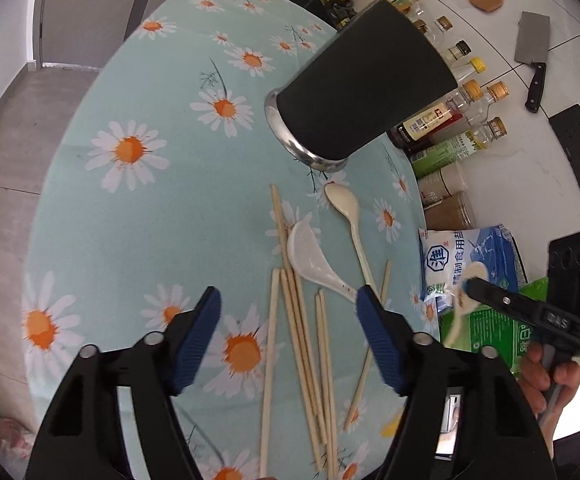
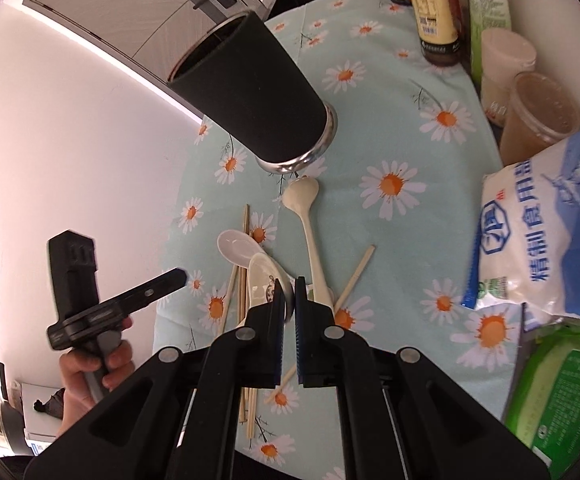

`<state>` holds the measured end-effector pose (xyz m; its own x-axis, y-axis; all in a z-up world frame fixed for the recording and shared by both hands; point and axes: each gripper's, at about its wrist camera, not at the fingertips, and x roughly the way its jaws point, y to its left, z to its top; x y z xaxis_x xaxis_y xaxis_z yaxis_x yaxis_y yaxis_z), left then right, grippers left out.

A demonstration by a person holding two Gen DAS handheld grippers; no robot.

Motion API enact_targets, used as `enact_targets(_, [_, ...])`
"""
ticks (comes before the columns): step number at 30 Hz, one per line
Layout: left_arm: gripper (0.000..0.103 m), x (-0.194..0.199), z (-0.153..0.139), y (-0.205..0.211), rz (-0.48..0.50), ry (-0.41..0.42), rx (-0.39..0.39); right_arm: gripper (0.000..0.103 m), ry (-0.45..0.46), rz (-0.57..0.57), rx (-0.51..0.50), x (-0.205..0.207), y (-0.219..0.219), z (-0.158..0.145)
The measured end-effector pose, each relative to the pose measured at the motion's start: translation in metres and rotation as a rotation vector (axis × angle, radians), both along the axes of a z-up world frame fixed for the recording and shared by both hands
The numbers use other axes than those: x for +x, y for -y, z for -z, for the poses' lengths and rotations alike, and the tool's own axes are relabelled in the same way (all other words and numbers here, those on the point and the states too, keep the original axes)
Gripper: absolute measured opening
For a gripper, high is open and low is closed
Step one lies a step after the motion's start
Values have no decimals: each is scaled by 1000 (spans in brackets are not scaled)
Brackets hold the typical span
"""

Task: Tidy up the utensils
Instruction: 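Close the right gripper on a white spoon while the left gripper grasps another spoon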

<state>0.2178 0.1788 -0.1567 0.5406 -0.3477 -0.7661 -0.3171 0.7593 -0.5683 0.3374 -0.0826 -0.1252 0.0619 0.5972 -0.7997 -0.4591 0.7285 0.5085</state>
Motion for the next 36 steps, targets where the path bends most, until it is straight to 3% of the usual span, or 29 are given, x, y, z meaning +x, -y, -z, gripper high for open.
enact_targets(3, [60, 10, 5, 4, -3, -1, 24, 6, 19, -2, -4, 1, 3, -9])
enact_targets(6, [46, 23, 14, 6, -28, -37, 90, 6, 32, 0, -11, -1, 11, -13])
enact_targets(11, [42, 35, 26, 4, -42, -44, 66, 6, 27, 9, -11, -4, 24, -13])
enact_targets(14, [25, 38, 29, 4, -59, -51, 82, 6, 24, 6, -10, -3, 29, -11])
enact_targets(16, [23, 40, 30, 4, -67, -53, 82, 6, 28, 1, -13, -3, 30, -11])
enact_targets(20, [6, 46, 25, 9, -57, -42, 104, 6, 41, -5, -18, -3, 31, -12])
enact_targets(36, [5, 49, -2, 20, 11, -9, 230, 6, 54, -31, -4, -2, 27, -14])
